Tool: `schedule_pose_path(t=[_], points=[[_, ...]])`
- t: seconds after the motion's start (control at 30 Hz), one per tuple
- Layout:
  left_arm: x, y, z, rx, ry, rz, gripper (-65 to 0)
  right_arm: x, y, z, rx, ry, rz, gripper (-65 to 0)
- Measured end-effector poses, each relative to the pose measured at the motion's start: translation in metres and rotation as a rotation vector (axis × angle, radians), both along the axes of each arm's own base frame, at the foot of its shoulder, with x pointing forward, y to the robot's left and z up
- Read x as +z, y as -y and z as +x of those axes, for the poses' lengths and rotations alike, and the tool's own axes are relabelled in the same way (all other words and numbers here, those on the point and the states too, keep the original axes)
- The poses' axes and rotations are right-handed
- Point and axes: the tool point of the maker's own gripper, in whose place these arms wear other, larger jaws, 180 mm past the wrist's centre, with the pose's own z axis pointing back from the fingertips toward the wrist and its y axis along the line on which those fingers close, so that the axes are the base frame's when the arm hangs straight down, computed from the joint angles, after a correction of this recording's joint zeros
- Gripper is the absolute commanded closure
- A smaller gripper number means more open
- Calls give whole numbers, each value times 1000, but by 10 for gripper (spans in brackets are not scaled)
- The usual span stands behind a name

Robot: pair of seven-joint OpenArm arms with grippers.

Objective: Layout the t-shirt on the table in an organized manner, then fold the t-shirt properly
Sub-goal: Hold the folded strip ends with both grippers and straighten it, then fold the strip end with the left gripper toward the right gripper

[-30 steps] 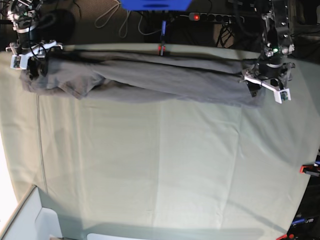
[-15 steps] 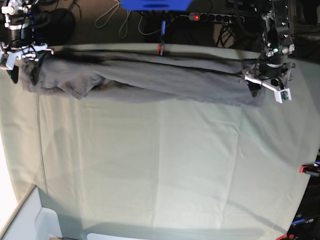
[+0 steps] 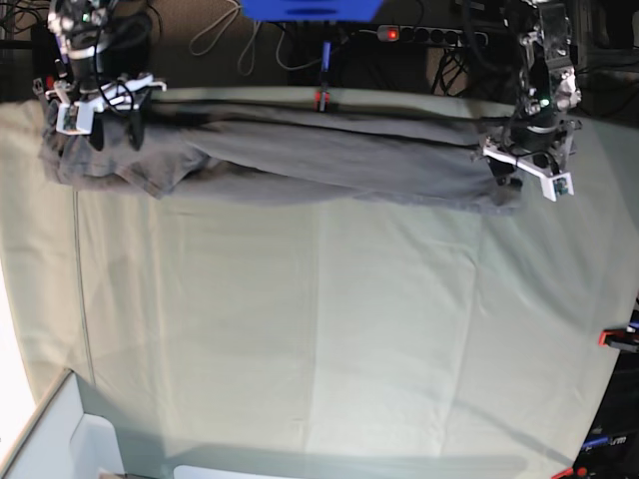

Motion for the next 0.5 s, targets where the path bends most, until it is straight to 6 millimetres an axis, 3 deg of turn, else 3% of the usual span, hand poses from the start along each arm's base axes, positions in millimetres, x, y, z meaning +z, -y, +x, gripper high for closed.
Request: schedule_pose_path(t=[0.17, 0.33, 0.4, 0.5], points=[[3, 2, 8, -1, 15, -3, -414, -26, 13, -1, -15, -61, 7, -381], [-1, 22, 10, -59, 4, -16, -406, -29, 15, -3, -13, -71, 7, -381], [-3, 28, 10, -75, 2, -21, -365, -29, 15, -3, -13, -71, 7, -381], [-4, 32, 11, -83, 4, -24, -231, -29, 15, -2, -10, -71, 7, -381]])
